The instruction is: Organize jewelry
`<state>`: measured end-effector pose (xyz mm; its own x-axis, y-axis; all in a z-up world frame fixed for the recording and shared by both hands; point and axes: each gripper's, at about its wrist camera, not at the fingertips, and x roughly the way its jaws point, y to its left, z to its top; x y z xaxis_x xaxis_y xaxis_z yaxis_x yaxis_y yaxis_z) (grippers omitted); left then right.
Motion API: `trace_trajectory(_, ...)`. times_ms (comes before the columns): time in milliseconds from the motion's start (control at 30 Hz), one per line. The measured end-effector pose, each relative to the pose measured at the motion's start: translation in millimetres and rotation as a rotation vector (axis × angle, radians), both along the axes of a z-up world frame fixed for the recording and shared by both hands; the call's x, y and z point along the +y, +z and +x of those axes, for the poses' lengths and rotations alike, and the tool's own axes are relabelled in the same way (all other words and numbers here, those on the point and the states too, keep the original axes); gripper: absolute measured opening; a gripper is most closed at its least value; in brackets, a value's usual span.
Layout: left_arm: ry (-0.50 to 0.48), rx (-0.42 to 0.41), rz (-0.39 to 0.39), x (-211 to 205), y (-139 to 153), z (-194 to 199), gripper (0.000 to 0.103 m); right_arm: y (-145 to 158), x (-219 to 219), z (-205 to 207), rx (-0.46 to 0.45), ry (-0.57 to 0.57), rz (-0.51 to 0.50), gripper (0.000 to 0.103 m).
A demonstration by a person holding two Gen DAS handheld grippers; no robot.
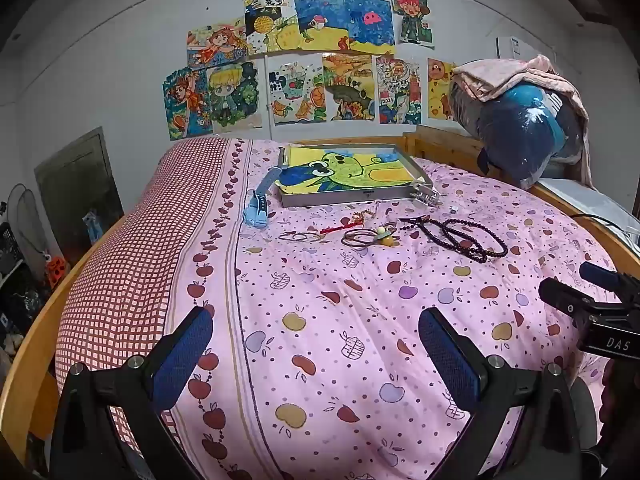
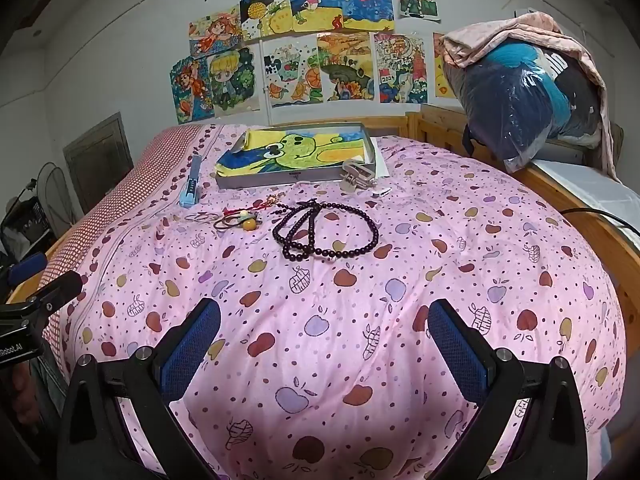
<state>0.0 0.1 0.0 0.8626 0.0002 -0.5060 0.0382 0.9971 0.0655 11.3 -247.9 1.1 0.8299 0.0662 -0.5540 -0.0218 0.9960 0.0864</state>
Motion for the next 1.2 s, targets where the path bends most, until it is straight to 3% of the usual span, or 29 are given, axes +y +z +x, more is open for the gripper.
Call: trace_trajectory(1200,0.005,0.003,-0.007,3.2,-2.3,-1.8,0.103,-0.6,-1.3,-1.1,0.003,-0.001,0.003,0.102)
